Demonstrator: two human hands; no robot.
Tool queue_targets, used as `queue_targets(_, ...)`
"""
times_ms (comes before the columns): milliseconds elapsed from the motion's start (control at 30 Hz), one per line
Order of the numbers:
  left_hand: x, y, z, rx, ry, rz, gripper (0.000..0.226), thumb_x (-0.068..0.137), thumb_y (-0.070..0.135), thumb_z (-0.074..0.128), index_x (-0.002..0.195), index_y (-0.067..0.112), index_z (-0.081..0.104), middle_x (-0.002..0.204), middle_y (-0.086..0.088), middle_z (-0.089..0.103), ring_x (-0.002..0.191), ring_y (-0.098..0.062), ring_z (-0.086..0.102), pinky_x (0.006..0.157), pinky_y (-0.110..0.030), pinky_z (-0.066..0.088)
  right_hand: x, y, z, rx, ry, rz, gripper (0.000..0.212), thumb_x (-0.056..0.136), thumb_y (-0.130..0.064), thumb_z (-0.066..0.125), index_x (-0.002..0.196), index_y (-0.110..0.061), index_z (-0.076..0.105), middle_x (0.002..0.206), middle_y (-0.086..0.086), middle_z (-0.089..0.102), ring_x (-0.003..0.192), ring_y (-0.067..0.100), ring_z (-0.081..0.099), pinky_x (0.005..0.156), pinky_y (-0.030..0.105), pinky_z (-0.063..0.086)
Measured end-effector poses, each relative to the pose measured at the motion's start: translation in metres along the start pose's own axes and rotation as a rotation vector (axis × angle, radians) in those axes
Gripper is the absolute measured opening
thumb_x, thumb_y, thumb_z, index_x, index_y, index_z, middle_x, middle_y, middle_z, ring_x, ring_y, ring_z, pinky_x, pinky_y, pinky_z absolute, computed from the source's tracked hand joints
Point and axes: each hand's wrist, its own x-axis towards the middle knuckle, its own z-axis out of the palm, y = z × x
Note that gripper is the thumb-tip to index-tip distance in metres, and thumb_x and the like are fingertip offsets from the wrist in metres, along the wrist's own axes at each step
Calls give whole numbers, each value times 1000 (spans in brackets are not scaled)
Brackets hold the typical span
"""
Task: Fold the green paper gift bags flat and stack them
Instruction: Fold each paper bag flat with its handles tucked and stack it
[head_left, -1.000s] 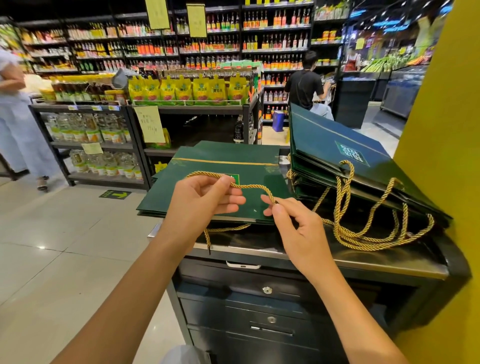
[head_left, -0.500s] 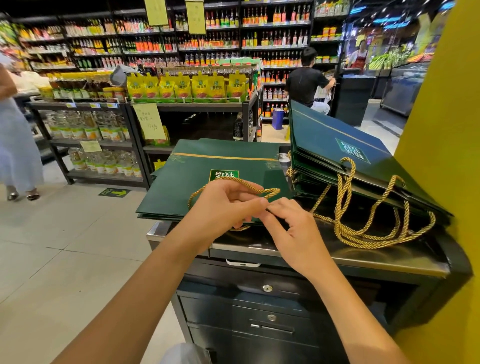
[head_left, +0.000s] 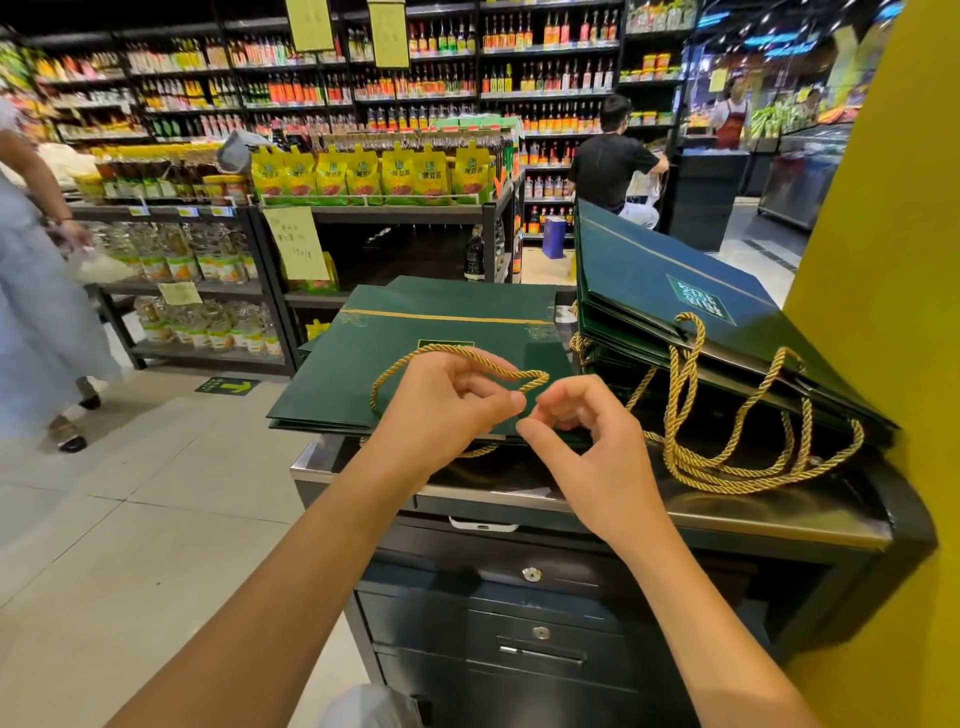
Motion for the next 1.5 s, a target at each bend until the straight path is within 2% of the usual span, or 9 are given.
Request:
queue_targets(167,2,-3,-2,126,25,43,13,88,21,78,101,21,75,81,8,77,78,-2,71,75,-19,57,3,4,-3,39,-2,41,22,91,-10,73,109,-19,65,89,-4,69,87,14,64,81,18,50)
queue_targets(300,5,-5,-26,525,-39,152,31,89,38,74,117,25,74,116,16,71,108,2,63,97,-23,51,7,7,-5,48,-15,109,35,99,-12,61,132,-23,65,95,2,66,91,13,60,84,16,49)
queue_targets(600,1,-24,-40,780,-197,262,40,90,40,72,129,27,69,136,10,65,126,-10,57,110,-36,46,8,8,-4,29,21,106,18,92,-3,67,100,-19,70,87,5,67,82,20,59,73,20,50)
queue_targets(733,-4,-42,-31,958,-130,413,34,103,38,55,132,26,67,130,5,69,119,-19,65,98,-42,54,7,9,-3,45,38,104,15,88,-9,76,97,-19,69,81,-1,71,79,13,67,74,21,53)
queue_targets(800,-11,-50,-23,1024,-12,521,36,102,42,47,119,25,74,109,2,78,93,-22,74,75,-37,61,6,11,-2,26,54,87,12,88,-11,77,97,-17,71,81,-3,74,81,9,71,78,20,54)
queue_targets(900,-24,-57,-15,1095,95,633,37,95,39,43,96,24,76,78,6,75,60,-16,70,46,-22,47,6,11,-2,-45,53,47,9,89,-13,76,98,-17,76,85,-8,75,83,6,69,78,20,53)
queue_targets(1033,-38,-66,-12,1087,145,688,33,98,34,44,96,23,75,80,6,73,64,-13,70,58,-23,48,9,11,-12,-149,-88,33,9,92,-16,73,98,-20,79,81,-12,74,72,3,62,69,21,50)
queue_targets(1133,-39,-71,-9,1049,138,689,33,98,33,46,100,20,76,87,2,76,74,-17,74,65,-27,57,10,11,-17,-74,-110,61,12,89,-14,76,99,-19,78,83,-7,77,79,15,70,79,35,56)
queue_targets(1500,-38,-73,-4,969,212,675,33,97,35,48,100,21,77,75,0,75,65,-20,72,53,-31,58,10,17,-11,-169,-177,33,10,83,-20,83,91,-16,78,79,-8,77,79,6,73,83,31,58)
